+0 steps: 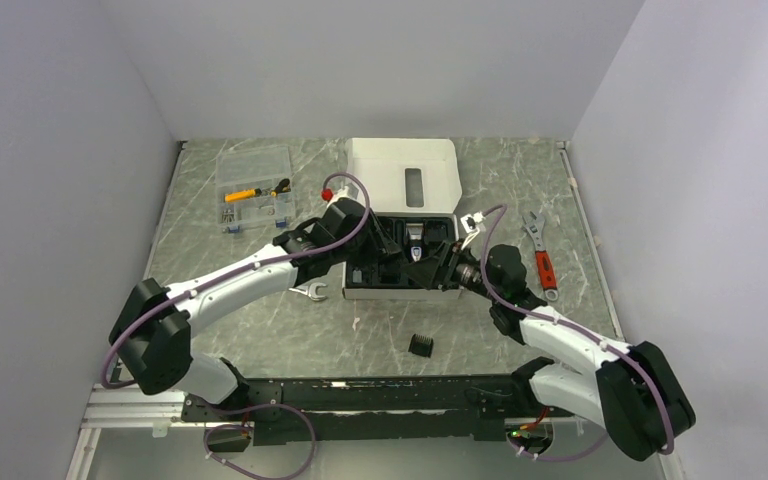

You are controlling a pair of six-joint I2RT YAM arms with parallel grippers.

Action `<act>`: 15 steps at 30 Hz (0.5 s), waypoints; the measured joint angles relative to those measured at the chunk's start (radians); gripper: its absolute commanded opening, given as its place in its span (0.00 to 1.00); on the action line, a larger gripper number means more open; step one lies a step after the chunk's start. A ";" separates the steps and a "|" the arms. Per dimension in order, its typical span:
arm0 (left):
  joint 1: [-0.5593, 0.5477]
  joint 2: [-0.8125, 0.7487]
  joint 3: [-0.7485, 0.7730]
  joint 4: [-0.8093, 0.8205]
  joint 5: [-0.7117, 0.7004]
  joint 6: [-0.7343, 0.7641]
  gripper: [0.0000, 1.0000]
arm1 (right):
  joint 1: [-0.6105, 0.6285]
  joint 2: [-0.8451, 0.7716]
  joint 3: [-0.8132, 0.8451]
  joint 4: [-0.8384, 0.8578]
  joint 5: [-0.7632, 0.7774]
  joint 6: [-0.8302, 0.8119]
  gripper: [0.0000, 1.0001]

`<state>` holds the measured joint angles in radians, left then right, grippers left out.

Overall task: Sort the hair-cutting tools
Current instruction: Pick up the haircut tool at the center of the board.

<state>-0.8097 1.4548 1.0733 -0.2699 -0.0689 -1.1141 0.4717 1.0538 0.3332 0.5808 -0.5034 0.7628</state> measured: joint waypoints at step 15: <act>-0.011 -0.013 0.000 0.000 0.029 -0.033 0.00 | 0.018 0.098 0.013 0.094 -0.005 -0.012 0.55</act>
<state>-0.8207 1.4414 1.0733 -0.2699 -0.0402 -1.1473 0.4896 1.1515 0.3462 0.6750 -0.5079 0.7506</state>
